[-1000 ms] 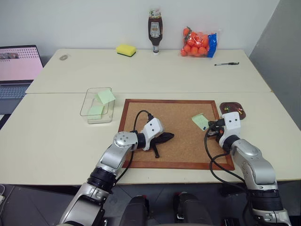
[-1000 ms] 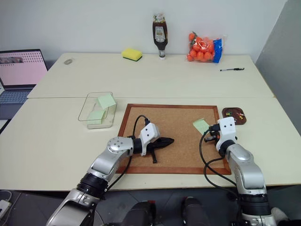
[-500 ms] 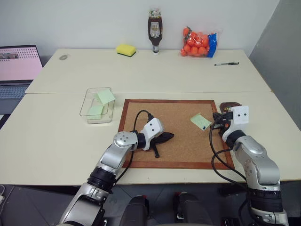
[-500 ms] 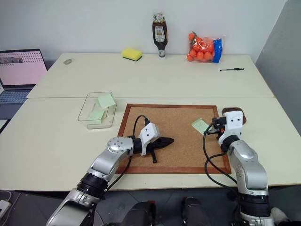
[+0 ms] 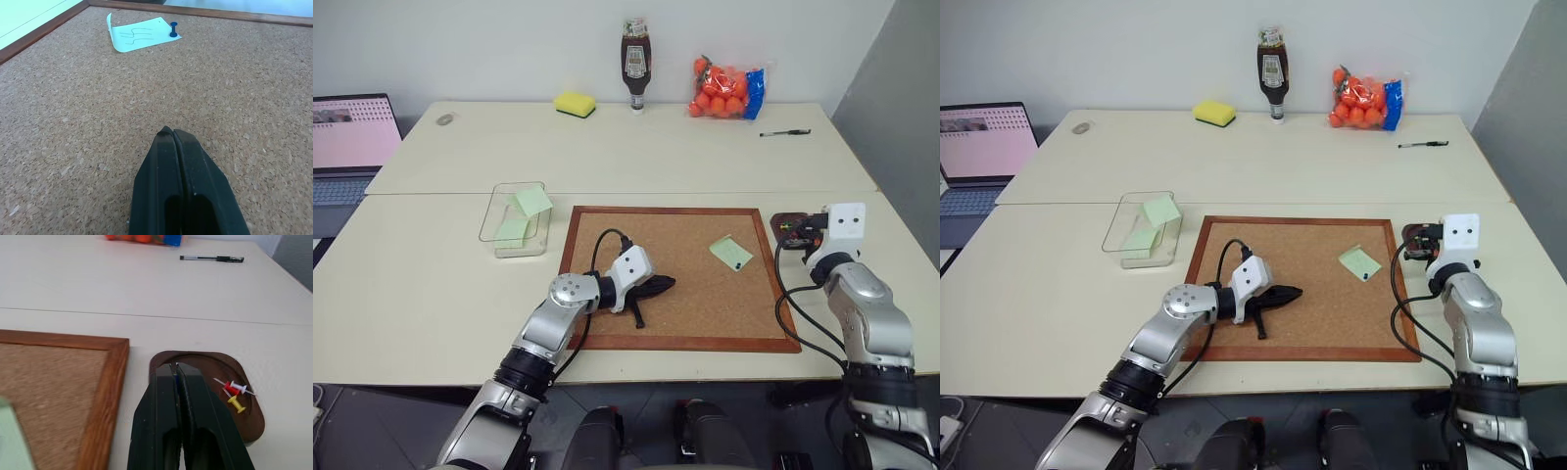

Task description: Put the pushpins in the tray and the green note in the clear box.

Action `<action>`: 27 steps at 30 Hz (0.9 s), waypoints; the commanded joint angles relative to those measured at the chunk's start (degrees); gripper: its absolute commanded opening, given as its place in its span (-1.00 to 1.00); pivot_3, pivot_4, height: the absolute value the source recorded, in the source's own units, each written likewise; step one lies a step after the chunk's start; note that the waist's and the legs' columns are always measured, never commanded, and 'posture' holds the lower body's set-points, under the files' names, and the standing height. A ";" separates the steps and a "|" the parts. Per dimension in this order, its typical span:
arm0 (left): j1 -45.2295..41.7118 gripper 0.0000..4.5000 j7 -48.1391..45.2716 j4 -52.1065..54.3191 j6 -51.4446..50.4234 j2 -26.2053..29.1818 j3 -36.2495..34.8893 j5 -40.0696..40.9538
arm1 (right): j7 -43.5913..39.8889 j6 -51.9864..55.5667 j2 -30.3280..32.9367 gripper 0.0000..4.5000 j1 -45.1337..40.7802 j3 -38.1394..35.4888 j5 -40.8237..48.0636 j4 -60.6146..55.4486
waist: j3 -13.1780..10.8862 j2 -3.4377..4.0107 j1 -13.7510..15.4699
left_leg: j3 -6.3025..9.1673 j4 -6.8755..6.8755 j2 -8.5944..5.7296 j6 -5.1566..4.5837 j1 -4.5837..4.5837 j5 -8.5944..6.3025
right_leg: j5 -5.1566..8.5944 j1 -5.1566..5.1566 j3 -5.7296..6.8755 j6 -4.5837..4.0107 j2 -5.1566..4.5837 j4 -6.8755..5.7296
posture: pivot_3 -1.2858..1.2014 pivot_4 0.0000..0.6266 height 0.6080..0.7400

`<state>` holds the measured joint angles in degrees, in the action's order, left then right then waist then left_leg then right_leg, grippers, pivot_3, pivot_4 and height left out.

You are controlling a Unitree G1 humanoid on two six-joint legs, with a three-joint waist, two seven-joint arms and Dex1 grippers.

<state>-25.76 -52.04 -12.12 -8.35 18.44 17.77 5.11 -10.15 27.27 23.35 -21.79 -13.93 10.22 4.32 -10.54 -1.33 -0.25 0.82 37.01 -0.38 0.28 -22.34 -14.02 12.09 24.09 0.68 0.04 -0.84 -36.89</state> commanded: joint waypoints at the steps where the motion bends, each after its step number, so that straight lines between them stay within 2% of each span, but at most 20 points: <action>1: 0.54 -1.00 -0.05 -1.50 -0.84 0.05 1.18 -1.45 | -1.06 -4.57 1.98 -1.00 -4.47 -1.16 -0.61 7.58 | 0.00 0.00 -0.01 | 0.00 0.01 0.02 0.00 0.00 0.00 | 0.00 0.00 -0.01 0.00 0.02 0.00 | 0.03 -0.52 1.00; 10: 1.06 -1.00 0.38 -0.91 -1.09 0.20 1.05 -1.51 | -2.58 -8.65 3.03 -1.00 -8.84 -0.26 -1.19 17.94 | 0.00 0.00 -0.04 | -0.05 0.02 0.00 0.00 -0.01 0.00 | -0.01 0.00 -0.06 0.01 0.01 0.00 | 0.03 -0.52 1.00; 12: 1.09 -1.00 0.49 -0.86 -1.10 0.20 1.03 -1.57 | -2.53 -9.18 2.83 -0.79 -9.49 -0.12 -1.31 19.31 | 0.00 0.00 -0.04 | -0.04 0.02 0.00 0.00 0.00 0.00 | -0.01 0.00 -0.05 0.01 0.01 -0.01 | 0.03 -0.52 1.00; 13: 1.09 -1.00 0.50 -0.84 -1.13 0.21 1.02 -1.56 | -2.42 -9.42 2.74 -0.77 -9.71 -0.15 -1.31 19.71 | 0.00 0.01 -0.05 | -0.04 0.02 0.01 0.00 0.00 0.00 | -0.01 -0.01 -0.05 0.01 0.01 -0.01 | 0.03 -0.52 1.00; 24: 1.41 -1.00 0.45 -0.24 -1.29 0.59 0.90 -1.52 | -2.14 -9.43 2.08 0.32 -9.48 -0.44 -0.80 17.76 | 0.00 0.01 -0.05 | -0.04 0.02 0.01 0.00 0.01 0.00 | -0.01 0.00 -0.07 0.02 0.01 -0.02 | 0.03 -0.52 1.00; 25: 1.43 -1.00 0.43 -0.21 -1.30 0.61 0.91 -1.51 | -2.10 -9.23 2.01 0.39 -9.31 -0.52 -0.66 17.13 | 0.00 0.01 -0.05 | -0.04 0.02 0.01 0.00 0.01 0.00 | -0.01 0.00 -0.07 0.02 0.01 -0.02 | 0.03 -0.52 1.00; 27: 1.36 -1.00 0.43 -0.27 -1.34 0.56 0.95 -1.52 | -2.33 -8.71 1.82 0.39 -8.69 -0.73 -0.04 14.72 | 0.00 0.01 -0.05 | -0.04 0.02 0.01 0.00 0.01 0.00 | -0.01 0.00 -0.07 0.02 0.01 -0.02 | 0.03 -0.52 1.00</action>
<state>-25.39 -51.79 -11.60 -8.46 18.59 17.69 5.07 -12.40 19.05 25.01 -30.18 -13.80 9.15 23.93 -10.54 -1.32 -0.30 0.78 37.02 -0.37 0.28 -22.34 -14.01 12.08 24.09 0.61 0.05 -0.83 -36.92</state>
